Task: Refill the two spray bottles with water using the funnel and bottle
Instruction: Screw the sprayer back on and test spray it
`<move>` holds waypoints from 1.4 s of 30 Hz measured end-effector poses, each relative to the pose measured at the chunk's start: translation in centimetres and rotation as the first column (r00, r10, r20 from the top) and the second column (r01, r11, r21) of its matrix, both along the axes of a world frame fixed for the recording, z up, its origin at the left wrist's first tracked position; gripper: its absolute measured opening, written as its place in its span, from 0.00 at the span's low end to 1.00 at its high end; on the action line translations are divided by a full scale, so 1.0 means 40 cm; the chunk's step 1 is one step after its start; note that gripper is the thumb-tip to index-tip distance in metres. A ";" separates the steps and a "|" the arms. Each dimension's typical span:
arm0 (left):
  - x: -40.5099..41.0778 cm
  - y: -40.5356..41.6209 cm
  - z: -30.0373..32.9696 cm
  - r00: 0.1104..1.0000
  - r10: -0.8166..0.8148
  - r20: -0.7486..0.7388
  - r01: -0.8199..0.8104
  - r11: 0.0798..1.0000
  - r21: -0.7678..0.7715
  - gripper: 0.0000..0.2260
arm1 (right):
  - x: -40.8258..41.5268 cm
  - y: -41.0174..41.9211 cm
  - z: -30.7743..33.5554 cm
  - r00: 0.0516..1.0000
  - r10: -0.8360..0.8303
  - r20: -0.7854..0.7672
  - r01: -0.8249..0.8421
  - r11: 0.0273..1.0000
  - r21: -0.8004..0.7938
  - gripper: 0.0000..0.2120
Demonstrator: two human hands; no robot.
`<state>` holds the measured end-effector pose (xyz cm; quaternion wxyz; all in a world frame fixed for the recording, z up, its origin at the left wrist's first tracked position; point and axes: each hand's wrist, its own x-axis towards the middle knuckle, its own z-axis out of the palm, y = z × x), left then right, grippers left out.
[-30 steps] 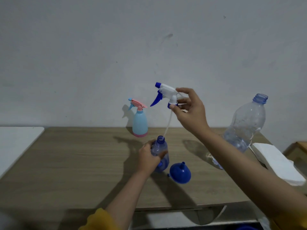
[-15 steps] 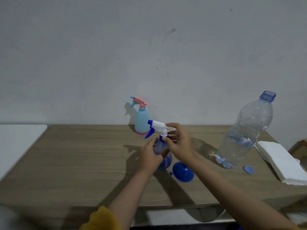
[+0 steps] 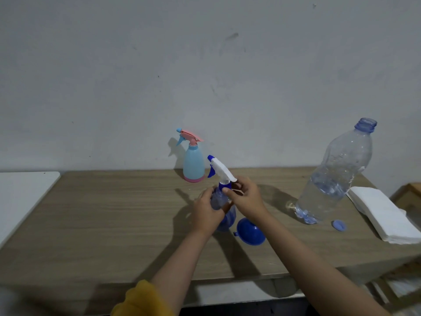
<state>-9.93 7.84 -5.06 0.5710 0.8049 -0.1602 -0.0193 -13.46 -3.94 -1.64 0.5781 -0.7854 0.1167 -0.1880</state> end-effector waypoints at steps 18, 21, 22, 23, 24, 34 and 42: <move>-0.003 -0.001 0.004 0.998 0.000 0.059 0.001 1.000 -0.031 0.25 | 0.008 -0.017 0.042 0.989 0.124 -0.075 -0.123 0.992 0.016 0.14; -0.005 0.000 0.005 0.997 0.014 0.073 -0.013 1.000 -0.021 0.24 | 0.004 -0.025 0.043 0.984 0.149 -0.099 -0.158 0.983 -0.093 0.16; -0.005 0.000 0.005 0.997 0.017 0.070 -0.016 1.000 -0.018 0.24 | 0.001 -0.024 0.040 0.985 0.154 -0.082 -0.163 0.979 -0.118 0.15; -0.006 0.000 0.006 0.998 0.016 0.064 -0.015 1.000 -0.018 0.24 | -0.001 -0.020 0.038 0.986 0.154 -0.061 -0.162 0.977 -0.142 0.15; -0.006 -0.001 0.005 0.999 0.012 0.052 -0.011 1.000 -0.023 0.23 | -0.004 -0.014 0.034 0.989 0.145 -0.040 -0.150 0.976 -0.158 0.15; -0.010 0.000 0.014 0.999 0.013 0.039 -0.012 1.000 -0.012 0.23 | 0.006 -0.013 0.023 0.994 0.105 -0.003 -0.105 0.994 -0.014 0.14; -0.005 -0.002 0.001 0.999 0.007 0.049 -0.005 1.000 -0.030 0.24 | 0.005 -0.014 0.011 0.997 0.083 0.004 -0.082 0.995 -0.050 0.15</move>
